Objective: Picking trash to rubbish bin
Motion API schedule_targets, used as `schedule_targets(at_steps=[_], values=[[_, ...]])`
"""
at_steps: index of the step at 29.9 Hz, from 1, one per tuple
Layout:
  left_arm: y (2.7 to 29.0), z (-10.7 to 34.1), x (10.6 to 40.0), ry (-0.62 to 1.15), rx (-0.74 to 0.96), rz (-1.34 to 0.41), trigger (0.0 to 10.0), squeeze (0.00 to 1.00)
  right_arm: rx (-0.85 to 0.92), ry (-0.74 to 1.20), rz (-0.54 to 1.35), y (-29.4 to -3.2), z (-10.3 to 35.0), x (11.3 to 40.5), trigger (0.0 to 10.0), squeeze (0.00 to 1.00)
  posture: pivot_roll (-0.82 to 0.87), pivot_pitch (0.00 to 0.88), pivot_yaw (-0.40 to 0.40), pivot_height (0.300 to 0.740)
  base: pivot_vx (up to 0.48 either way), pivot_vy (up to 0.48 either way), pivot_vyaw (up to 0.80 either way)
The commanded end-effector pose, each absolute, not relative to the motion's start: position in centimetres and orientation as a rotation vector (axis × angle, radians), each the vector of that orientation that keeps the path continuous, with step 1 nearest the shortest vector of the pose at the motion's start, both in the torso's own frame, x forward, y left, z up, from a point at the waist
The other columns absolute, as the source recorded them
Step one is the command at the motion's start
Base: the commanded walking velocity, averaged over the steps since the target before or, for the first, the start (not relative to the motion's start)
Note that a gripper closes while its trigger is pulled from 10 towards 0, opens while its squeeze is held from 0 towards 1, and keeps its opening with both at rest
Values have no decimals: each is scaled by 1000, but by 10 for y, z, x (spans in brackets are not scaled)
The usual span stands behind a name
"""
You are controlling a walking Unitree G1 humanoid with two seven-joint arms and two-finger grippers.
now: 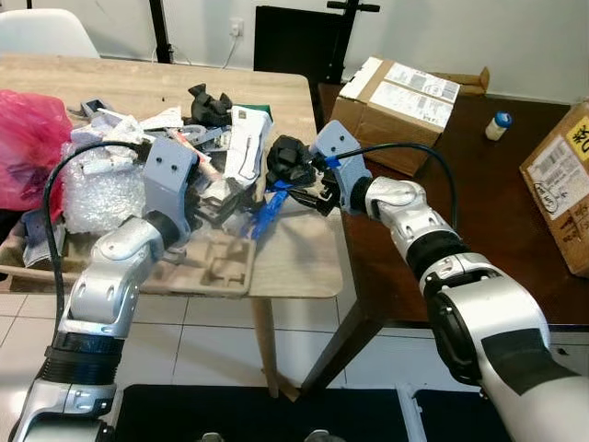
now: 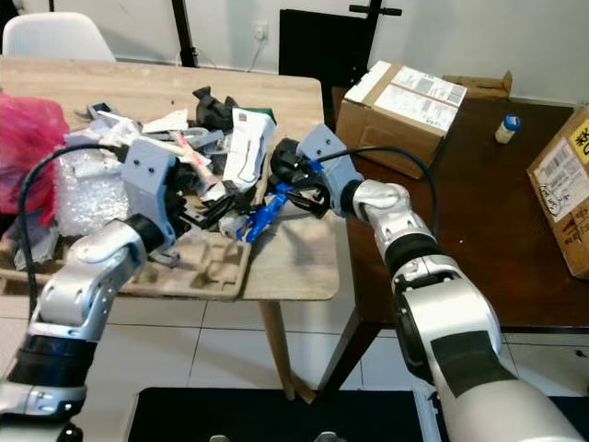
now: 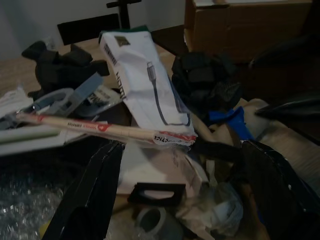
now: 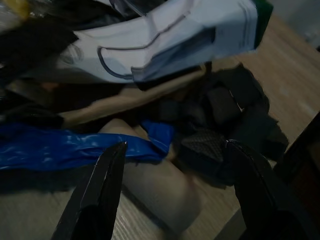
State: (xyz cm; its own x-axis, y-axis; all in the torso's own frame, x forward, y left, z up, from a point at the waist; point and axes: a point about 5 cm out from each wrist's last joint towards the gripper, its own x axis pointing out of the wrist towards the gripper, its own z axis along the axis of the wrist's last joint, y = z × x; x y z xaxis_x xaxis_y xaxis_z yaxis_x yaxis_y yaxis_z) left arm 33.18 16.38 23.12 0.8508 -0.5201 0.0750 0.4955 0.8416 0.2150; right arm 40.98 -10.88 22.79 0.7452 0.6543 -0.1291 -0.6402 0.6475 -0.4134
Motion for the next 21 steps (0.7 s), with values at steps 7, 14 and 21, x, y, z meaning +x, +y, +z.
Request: schedule_targets(at_steps=[7,14,21], values=[[159,239,329,-124,199,-615,10000,0,-492,53,755,-103,202,405,10000,0,147,217,-41,740,0,0,0],[143,249,319,-119,152,-750,10000,0,-485,83,744,-101,196,405,10000,0,183,220,-47,740,0,0,0],[122,255,298,23,205,-1041,10000,0,-541,124,778,-94,192,404,10000,0,202,217,-47,740,0,0,0]])
